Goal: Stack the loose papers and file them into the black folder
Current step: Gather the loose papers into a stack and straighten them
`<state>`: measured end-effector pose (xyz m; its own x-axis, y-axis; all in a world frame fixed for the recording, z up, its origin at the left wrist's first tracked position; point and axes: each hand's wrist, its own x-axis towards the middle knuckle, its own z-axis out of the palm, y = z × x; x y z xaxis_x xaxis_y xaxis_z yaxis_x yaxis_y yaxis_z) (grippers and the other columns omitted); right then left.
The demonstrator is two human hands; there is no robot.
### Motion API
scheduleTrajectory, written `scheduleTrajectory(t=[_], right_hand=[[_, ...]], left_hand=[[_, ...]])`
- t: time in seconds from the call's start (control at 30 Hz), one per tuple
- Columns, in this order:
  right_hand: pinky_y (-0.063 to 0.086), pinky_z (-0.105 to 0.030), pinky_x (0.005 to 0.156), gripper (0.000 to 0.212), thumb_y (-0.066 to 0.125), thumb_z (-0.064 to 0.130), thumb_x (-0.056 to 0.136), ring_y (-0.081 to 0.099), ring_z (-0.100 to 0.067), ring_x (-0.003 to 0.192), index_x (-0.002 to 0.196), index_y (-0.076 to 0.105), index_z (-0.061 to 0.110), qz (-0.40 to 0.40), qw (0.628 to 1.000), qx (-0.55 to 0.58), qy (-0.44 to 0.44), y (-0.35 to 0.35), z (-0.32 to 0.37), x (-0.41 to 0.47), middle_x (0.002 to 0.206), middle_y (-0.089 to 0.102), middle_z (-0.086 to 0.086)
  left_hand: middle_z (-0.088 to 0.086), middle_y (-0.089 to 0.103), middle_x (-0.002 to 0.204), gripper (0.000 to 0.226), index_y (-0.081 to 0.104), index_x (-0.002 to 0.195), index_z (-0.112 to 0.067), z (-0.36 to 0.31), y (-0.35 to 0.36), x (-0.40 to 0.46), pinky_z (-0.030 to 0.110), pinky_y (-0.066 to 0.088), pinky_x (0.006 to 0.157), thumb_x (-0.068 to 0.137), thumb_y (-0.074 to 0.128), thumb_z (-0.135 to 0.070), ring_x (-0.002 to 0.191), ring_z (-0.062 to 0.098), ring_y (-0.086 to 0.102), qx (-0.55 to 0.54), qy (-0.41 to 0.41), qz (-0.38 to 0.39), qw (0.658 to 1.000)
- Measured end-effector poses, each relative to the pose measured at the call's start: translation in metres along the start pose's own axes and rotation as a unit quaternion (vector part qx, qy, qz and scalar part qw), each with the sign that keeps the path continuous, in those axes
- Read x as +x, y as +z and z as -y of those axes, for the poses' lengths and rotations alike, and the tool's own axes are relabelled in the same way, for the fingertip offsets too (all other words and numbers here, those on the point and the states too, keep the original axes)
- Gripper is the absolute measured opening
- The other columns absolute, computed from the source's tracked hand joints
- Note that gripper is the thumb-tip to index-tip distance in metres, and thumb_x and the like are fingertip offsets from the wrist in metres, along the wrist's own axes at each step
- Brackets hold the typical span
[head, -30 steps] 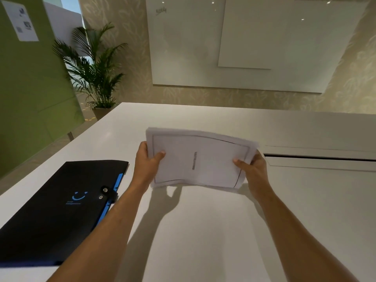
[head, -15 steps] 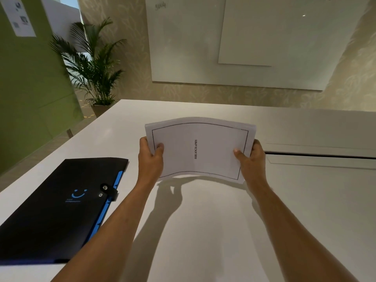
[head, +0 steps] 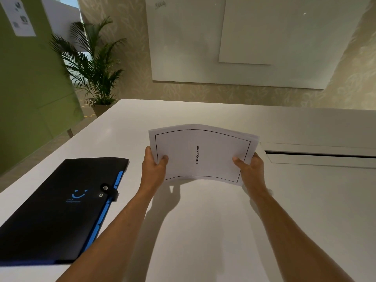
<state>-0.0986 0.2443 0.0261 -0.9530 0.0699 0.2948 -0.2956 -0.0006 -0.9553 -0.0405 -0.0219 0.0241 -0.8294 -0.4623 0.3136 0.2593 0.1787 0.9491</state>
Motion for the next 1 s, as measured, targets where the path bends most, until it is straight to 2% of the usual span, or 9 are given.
scheduleTrajectory(t=[0.13, 0.23, 0.33, 0.43, 0.53, 0.67, 0.77, 0.83, 1.0], right_hand=[[0.052, -0.019, 0.073, 0.030, 0.067, 0.006, 0.087, 0.068, -0.006, 0.091, 0.111, 0.064, 0.023, -0.009, 1.000, -0.016, -0.005, 0.001, 0.003, 0.003, 0.101, 0.071, 0.010], [0.054, -0.025, 0.071, 0.027, 0.069, 0.009, 0.085, 0.070, -0.012, 0.089, 0.106, 0.066, 0.026, -0.030, 1.000, -0.001, 0.005, -0.002, 0.008, 0.008, 0.098, 0.073, 0.008], [0.054, -0.030, 0.072, 0.026, 0.070, 0.009, 0.083, 0.071, -0.017, 0.090, 0.103, 0.068, 0.025, -0.056, 0.997, 0.050, 0.033, -0.008, 0.014, 0.013, 0.099, 0.075, 0.006], [0.056, -0.026, 0.069, 0.028, 0.069, 0.004, 0.082, 0.073, -0.015, 0.088, 0.104, 0.068, 0.022, -0.080, 0.986, 0.131, 0.071, -0.008, 0.017, 0.013, 0.098, 0.077, 0.006], [0.056, -0.018, 0.058, 0.027, 0.068, 0.001, 0.082, 0.074, -0.007, 0.079, 0.101, 0.070, 0.020, -0.104, 0.971, 0.189, 0.106, 0.003, 0.015, 0.007, 0.094, 0.078, 0.007], [0.055, -0.014, 0.056, 0.025, 0.067, 0.001, 0.085, 0.074, -0.004, 0.076, 0.104, 0.069, 0.018, -0.107, 0.950, 0.254, 0.149, 0.028, 0.006, -0.007, 0.093, 0.078, 0.008], [0.057, -0.021, 0.066, 0.029, 0.064, -0.002, 0.087, 0.074, -0.010, 0.088, 0.110, 0.068, 0.016, -0.087, 0.933, 0.305, 0.172, 0.050, 0.000, -0.019, 0.100, 0.078, 0.004], [0.056, -0.031, 0.080, 0.036, 0.061, -0.005, 0.088, 0.071, -0.018, 0.099, 0.118, 0.066, 0.013, -0.081, 0.910, 0.356, 0.195, 0.062, -0.004, -0.025, 0.108, 0.076, -0.001], [0.061, -0.038, 0.073, 0.047, 0.057, -0.010, 0.088, 0.072, -0.022, 0.097, 0.128, 0.060, 0.015, -0.063, 0.887, 0.407, 0.210, 0.069, -0.004, -0.032, 0.113, 0.074, -0.006]], left_hand=[[-0.010, 0.055, 0.110, 0.032, 0.042, 0.117, -0.029, -0.003, -0.003, 0.006, 0.011, 0.047, 0.065, 0.094, 0.057, -0.012, 0.096, 0.000, 0.056, 0.017, 0.007, 0.001, 1.000], [-0.016, 0.057, 0.107, 0.032, 0.044, 0.115, -0.027, -0.007, -0.011, 0.015, 0.015, 0.051, 0.071, 0.091, 0.063, -0.018, 0.095, 0.003, 0.060, 0.017, 0.010, 0.008, 1.000], [-0.007, 0.062, 0.101, 0.027, 0.051, 0.109, -0.025, -0.005, -0.020, 0.021, 0.022, 0.052, 0.070, 0.088, 0.068, -0.023, 0.089, 0.012, 0.064, 0.003, -0.034, 0.014, 0.999], [0.004, 0.067, 0.093, 0.015, 0.057, 0.094, -0.024, -0.002, -0.025, 0.018, 0.034, 0.054, 0.077, 0.086, 0.070, -0.023, 0.084, 0.021, 0.069, -0.105, -0.116, 0.030, 0.987], [0.004, 0.068, 0.092, 0.012, 0.058, 0.088, -0.021, -0.004, -0.015, 0.009, 0.045, 0.049, 0.087, 0.085, 0.069, -0.023, 0.092, 0.026, 0.068, -0.238, -0.171, 0.074, 0.953], [-0.002, 0.068, 0.100, 0.016, 0.063, 0.100, -0.026, -0.024, 0.016, -0.002, 0.038, 0.054, 0.079, 0.086, 0.069, -0.022, 0.089, 0.021, 0.066, -0.330, -0.150, 0.090, 0.928], [-0.001, 0.067, 0.121, 0.038, 0.056, 0.127, -0.020, -0.036, 0.039, -0.003, 0.037, 0.050, 0.093, 0.090, 0.065, -0.017, 0.108, 0.018, 0.065, -0.364, -0.135, -0.001, 0.921], [-0.005, 0.065, 0.125, 0.046, 0.051, 0.133, -0.021, -0.043, 0.048, -0.004, 0.036, 0.045, 0.102, 0.090, 0.066, -0.017, 0.113, 0.011, 0.061, -0.326, -0.105, -0.067, 0.937], [-0.005, 0.068, 0.115, 0.027, 0.058, 0.113, -0.031, -0.050, 0.046, -0.001, 0.040, 0.050, 0.098, 0.092, 0.063, -0.015, 0.106, 0.011, 0.065, -0.217, -0.023, -0.076, 0.973]])
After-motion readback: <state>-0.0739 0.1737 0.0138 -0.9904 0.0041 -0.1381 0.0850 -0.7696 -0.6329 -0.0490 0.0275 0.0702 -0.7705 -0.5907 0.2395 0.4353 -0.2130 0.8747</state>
